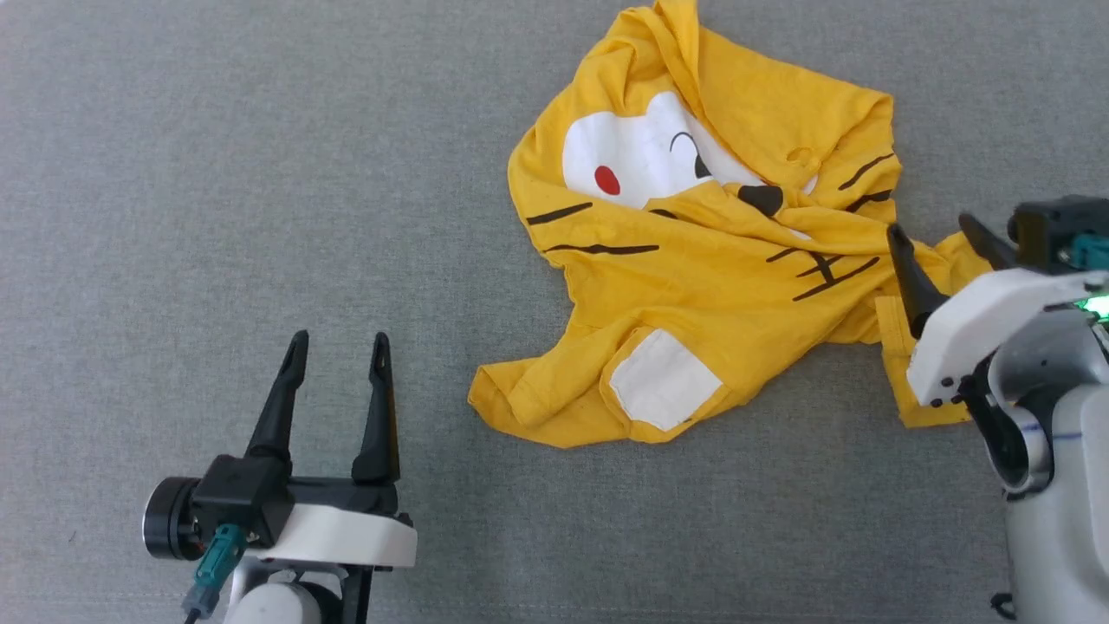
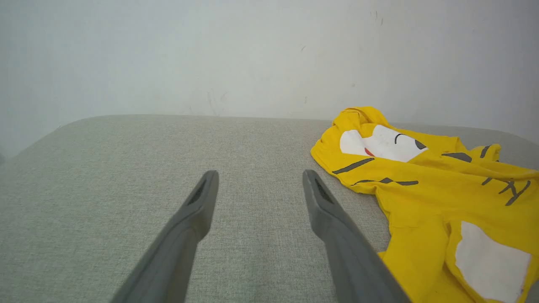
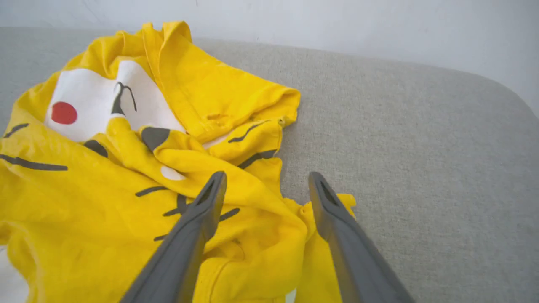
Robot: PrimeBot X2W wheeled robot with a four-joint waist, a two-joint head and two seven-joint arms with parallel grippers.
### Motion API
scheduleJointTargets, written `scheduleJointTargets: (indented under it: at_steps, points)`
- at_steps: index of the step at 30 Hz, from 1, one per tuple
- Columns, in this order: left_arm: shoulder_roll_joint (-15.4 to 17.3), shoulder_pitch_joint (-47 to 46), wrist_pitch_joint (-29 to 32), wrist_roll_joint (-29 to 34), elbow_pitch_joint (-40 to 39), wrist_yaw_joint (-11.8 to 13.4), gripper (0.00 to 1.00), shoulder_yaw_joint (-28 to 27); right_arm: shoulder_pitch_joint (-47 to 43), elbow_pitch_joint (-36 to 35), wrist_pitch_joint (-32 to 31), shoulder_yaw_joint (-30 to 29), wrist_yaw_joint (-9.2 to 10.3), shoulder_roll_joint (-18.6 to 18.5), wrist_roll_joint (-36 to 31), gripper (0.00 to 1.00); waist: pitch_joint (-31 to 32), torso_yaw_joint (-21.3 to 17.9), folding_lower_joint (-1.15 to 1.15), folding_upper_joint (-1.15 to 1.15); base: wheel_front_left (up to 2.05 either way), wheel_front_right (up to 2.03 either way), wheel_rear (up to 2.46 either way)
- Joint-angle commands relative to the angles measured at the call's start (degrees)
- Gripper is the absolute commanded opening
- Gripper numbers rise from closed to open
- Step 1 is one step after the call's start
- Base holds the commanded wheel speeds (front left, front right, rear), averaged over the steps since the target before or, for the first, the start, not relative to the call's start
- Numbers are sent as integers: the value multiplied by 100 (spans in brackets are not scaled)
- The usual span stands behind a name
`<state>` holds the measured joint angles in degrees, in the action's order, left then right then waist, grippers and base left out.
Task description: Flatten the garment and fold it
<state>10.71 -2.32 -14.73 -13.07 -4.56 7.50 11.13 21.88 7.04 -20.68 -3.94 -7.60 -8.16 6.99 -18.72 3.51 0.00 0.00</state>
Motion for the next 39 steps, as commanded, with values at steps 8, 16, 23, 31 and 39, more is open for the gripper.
scheduleJointTargets:
  at_steps: [8,16,23,31,39]
  points:
    - [27,154,-27,24,-26,-59,100,8,-1184,-1214,1675,-56,11,364,-171,100,76,-38,0,0,0,0,0]
    - [113,232,-20,15,-90,-22,100,-84,-2538,-1491,2952,-7,11,525,421,100,107,-309,0,0,0,0,0]
    - [415,-263,460,43,-282,-260,100,-7,-2671,-1211,3313,170,11,527,691,100,100,-619,0,0,0,0,0]
    - [529,-1791,2267,-179,83,-896,100,529,-2540,-1017,3418,74,11,527,704,100,26,-729,0,0,0,0,0]
    - [287,-2947,4353,-459,1109,-1221,100,1192,-2441,-853,3473,165,11,527,812,100,-203,-833,0,0,0,0,0]
